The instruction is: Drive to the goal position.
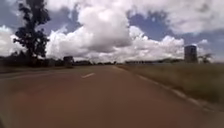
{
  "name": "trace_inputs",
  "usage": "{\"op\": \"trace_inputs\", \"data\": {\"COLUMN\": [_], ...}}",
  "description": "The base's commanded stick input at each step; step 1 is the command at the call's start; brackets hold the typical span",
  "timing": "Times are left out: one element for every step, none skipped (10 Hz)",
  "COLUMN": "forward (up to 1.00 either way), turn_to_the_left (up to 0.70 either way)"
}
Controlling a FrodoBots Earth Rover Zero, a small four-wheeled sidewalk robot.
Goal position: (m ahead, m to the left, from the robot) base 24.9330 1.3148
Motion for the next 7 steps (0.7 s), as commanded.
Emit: {"op": "trace_inputs", "data": {"forward": [1.00,1.00,1.00,1.00,1.00,1.00,1.00], "turn_to_the_left": [-0.33,-0.23,-0.07,0.00,0.00,0.00,0.00]}}
